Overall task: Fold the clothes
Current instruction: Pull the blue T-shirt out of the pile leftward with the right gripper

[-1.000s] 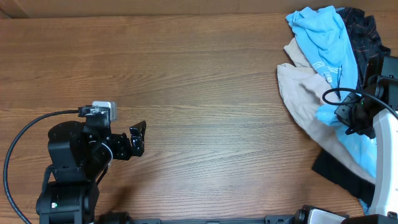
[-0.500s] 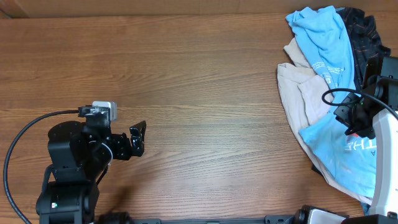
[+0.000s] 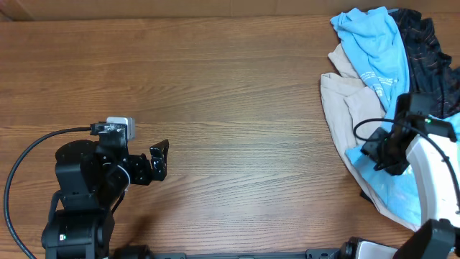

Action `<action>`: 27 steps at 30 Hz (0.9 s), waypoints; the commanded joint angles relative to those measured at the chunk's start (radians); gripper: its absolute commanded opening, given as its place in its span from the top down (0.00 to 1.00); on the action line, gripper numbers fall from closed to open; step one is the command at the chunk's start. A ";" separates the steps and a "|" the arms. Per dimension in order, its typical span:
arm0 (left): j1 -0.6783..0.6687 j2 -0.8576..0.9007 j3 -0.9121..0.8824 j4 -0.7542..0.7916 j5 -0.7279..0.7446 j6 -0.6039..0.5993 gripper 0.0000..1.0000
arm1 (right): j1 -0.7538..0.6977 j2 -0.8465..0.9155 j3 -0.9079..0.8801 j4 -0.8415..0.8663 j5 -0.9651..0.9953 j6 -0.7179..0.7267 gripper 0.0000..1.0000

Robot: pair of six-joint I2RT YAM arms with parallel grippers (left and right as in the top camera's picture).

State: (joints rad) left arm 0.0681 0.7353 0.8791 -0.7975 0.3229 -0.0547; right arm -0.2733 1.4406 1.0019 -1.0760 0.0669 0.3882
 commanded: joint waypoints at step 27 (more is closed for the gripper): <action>0.010 0.000 0.029 0.001 0.014 -0.021 0.00 | 0.605 -0.021 0.481 -0.212 -0.193 -0.062 0.95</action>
State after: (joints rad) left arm 0.0685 0.7353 0.8799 -0.7975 0.3229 -0.0547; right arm 0.1841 1.4311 1.4551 -1.3457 -0.0700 0.2691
